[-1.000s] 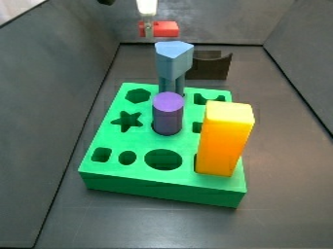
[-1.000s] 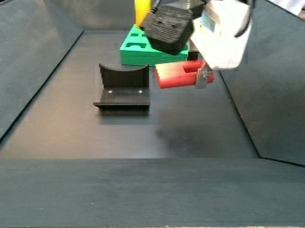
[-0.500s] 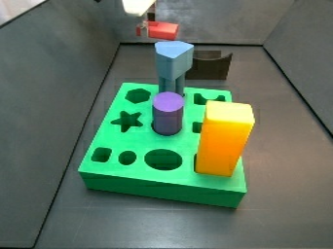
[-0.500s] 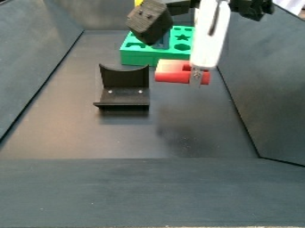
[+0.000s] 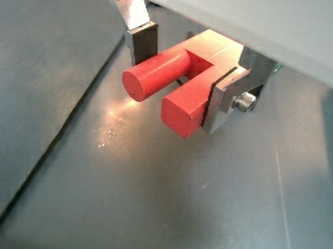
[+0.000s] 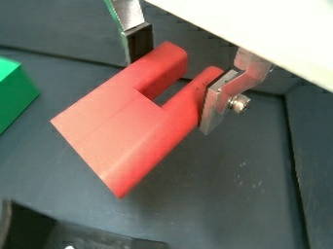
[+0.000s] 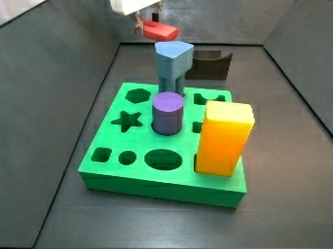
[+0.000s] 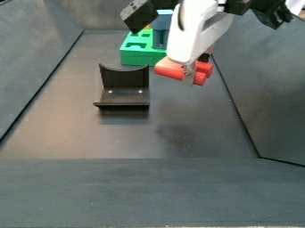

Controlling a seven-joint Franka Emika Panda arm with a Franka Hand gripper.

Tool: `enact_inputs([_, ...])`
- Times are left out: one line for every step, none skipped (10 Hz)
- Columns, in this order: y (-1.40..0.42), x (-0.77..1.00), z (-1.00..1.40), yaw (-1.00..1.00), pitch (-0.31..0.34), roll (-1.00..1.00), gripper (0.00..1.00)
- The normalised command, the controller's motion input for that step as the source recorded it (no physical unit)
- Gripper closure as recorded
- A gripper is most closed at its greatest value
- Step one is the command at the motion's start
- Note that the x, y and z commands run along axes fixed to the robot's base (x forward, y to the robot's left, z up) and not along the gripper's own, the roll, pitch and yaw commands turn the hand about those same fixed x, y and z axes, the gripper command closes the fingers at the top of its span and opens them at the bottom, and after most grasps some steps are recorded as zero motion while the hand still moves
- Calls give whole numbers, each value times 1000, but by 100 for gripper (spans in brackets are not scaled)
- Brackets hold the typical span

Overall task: Pick up the square-circle object. Move up. Rotate the square-circle object. Place the square-circle object on the fixture. Regrasp the square-circle object. Move to above the board. Insert the square-circle object.
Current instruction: Rotate the square-circle object.

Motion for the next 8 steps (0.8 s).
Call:
enact_inputs([21, 19, -26, -1000, -9, -11, 100])
enact_inputs([21, 19, -26, -1000, -10, -12, 100])
enact_inputs([22, 19, -26, -1000, -11, -13, 100])
enact_inputs([22, 18, -27, -1000, -12, -14, 100])
enact_inputs([22, 18, -27, -1000, -13, -16, 100])
enact_inputs([22, 18, -27, -1000, -14, -17, 100])
enact_inputs([22, 18, -27, -1000, -16, -19, 100])
enact_inputs([22, 18, -27, -1000, -17, -21, 100])
